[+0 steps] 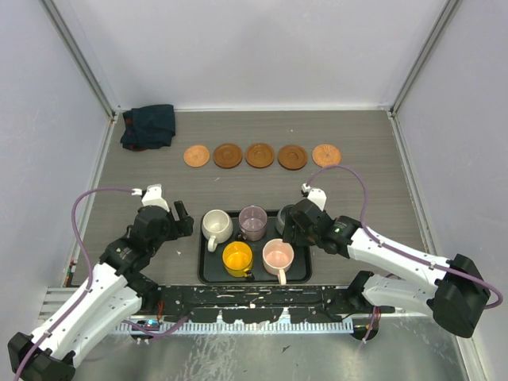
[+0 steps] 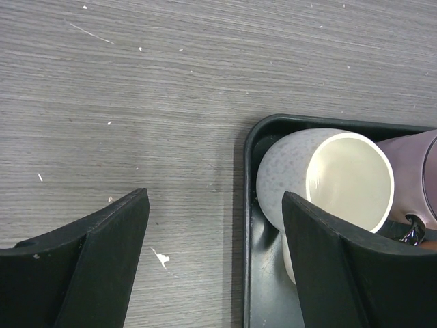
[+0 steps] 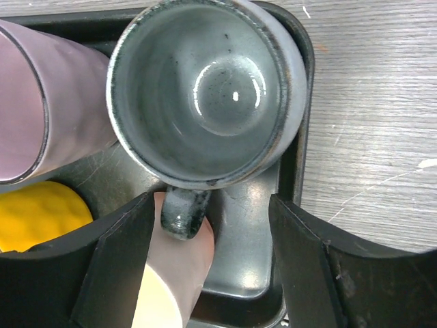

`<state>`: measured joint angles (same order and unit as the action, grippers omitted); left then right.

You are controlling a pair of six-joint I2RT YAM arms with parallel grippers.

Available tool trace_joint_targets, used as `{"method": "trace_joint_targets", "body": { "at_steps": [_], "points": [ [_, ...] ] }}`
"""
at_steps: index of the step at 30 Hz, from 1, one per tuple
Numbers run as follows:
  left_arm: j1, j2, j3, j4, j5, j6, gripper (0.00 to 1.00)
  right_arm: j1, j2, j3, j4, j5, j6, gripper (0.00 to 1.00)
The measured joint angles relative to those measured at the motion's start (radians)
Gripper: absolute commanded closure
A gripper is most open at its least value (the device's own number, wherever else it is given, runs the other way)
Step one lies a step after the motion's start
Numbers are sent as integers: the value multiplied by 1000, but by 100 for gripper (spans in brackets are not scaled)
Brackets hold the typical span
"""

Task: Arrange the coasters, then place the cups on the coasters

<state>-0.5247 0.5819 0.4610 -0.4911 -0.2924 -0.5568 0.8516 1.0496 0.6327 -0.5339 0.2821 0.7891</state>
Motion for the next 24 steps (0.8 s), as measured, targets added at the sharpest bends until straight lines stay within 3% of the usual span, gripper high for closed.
{"method": "trace_joint_targets", "body": {
  "at_steps": [17,24],
  "points": [
    [0,5,-11,30,0,-1,20,4,-84,-1,-201,109,64,28],
    [0,6,-11,31,0,-1,19,4,-106,0,-202,90,17,31]
  ]
}}
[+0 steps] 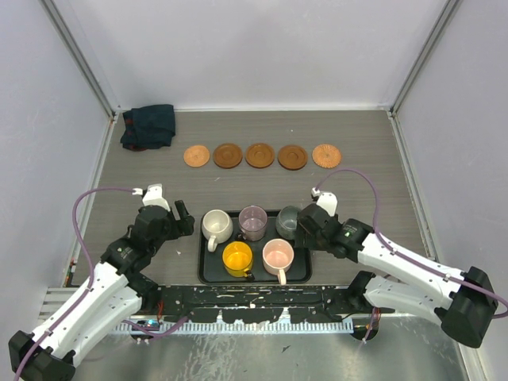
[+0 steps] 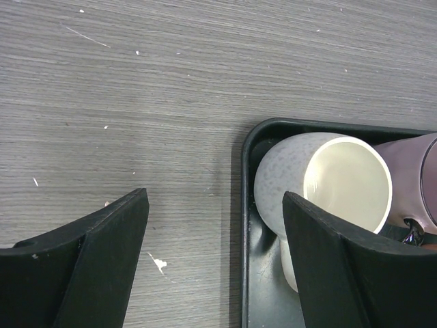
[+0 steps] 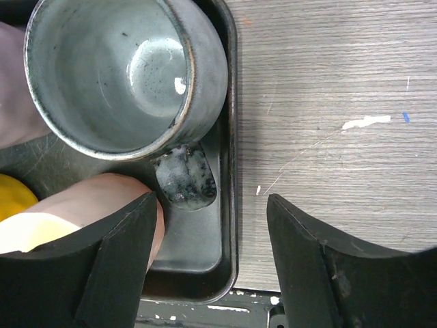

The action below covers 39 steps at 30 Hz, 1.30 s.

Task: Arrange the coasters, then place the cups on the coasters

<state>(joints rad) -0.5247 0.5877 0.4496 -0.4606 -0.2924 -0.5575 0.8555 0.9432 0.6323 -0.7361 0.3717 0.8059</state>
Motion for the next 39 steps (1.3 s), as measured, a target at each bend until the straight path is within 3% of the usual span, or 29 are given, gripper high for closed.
{"method": "trace_joint_targets", "body": {
  "at_steps": [10,39],
  "points": [
    [0,-1,-8,1,-1,-1,19,0,76,23,21,-44,-127,46],
    [0,15,-30,18,-8,-3,19,0,177,-63,257,-99,-230,52]
  ]
}}
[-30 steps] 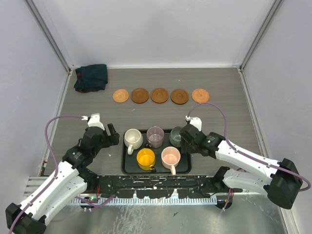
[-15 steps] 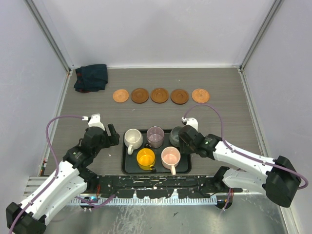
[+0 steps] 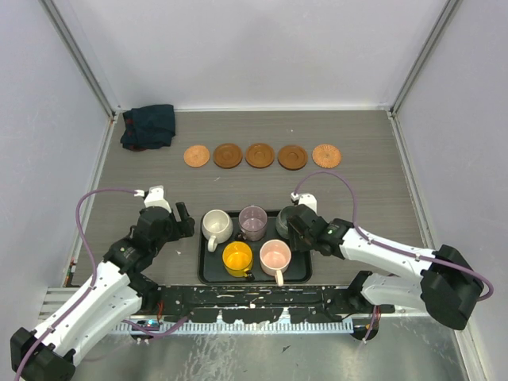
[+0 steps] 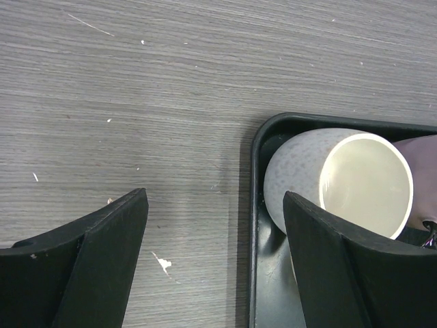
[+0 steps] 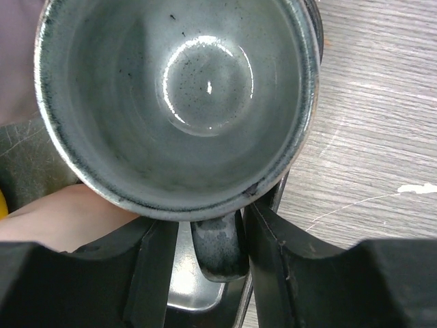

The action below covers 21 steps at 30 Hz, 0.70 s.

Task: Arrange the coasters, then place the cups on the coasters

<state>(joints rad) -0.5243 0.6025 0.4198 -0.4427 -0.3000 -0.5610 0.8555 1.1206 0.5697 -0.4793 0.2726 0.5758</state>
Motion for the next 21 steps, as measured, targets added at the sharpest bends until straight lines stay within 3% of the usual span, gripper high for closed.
{"method": "trace_joint_targets", "body": {
  "at_steps": [21],
  "points": [
    [0,11,0,6,0,2,19,0,-24,-67,78,19,26,56]
  ]
}}
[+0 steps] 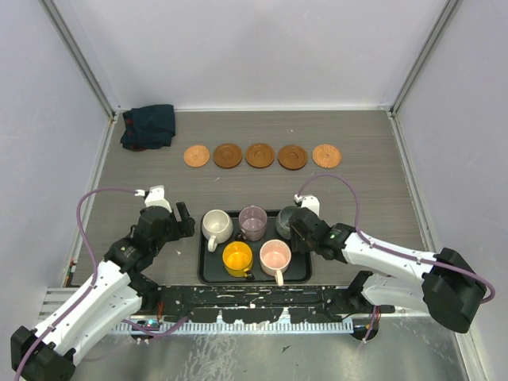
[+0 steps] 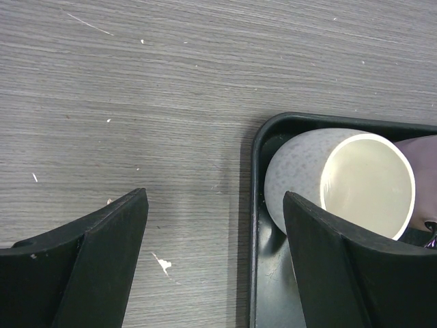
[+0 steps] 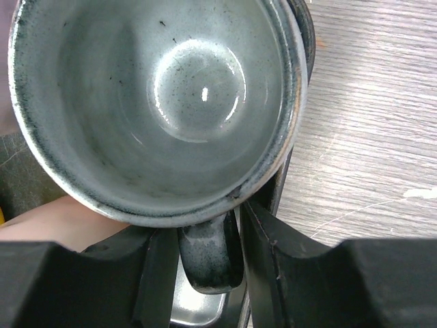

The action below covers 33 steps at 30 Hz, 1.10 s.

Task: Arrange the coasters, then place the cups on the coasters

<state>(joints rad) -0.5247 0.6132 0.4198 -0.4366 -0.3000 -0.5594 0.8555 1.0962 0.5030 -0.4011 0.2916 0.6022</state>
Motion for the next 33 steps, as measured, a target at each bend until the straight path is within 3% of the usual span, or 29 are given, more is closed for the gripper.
{"method": "trace_joint_targets", "body": {
  "at_steps": [20,26,33],
  "points": [
    [0,-5,0,0,-1,0,19,0,36,-6,26,3,1,57],
    [0,-11,-5,1,-1,0,19,0,50,-6,28,2,-1,63],
    [0,-12,-14,3,-2,0,19,1,52,-5,34,2,-1,58]
  ]
}}
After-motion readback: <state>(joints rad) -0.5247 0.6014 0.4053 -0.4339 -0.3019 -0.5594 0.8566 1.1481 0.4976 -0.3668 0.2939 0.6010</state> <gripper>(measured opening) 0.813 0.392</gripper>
